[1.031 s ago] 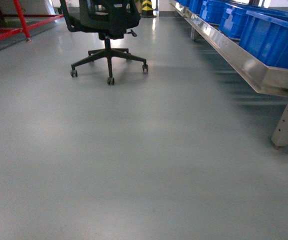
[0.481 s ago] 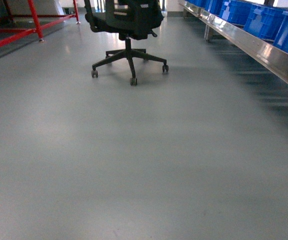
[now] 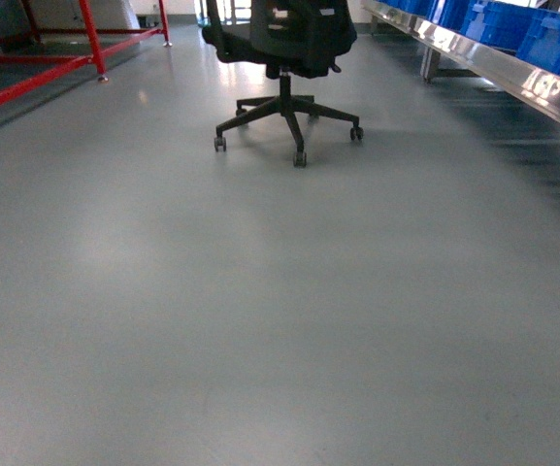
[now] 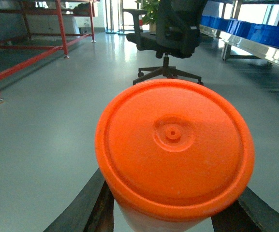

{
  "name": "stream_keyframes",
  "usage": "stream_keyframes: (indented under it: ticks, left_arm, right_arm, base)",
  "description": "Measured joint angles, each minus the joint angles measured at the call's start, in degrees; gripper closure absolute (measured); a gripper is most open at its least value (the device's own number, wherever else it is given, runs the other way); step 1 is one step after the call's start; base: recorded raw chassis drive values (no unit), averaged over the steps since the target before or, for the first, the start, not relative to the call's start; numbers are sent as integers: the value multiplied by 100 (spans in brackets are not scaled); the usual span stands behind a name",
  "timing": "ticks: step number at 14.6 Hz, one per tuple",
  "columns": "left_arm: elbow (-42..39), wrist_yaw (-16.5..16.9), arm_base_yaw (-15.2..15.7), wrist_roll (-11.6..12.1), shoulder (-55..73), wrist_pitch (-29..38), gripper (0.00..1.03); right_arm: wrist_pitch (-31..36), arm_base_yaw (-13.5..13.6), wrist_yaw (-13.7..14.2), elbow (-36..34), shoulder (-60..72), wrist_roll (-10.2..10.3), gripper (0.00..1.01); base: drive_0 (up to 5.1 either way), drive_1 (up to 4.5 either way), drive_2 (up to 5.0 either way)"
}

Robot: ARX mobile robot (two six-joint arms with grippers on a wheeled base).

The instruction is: Pick capacitor and pack into box

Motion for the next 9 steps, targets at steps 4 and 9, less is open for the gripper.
stream_keyframes:
  ticks: [4, 9]
  left_arm:
    - [0, 0, 4, 0, 0, 11, 59]
    - [0, 0, 4, 0, 0, -2, 59]
  right_arm:
    - [-11, 0, -2, 0, 0, 0, 3]
    - [-26, 0, -2, 0, 0, 0, 3]
  base:
    - [-506, 240, 240]
    - [-500, 245, 245]
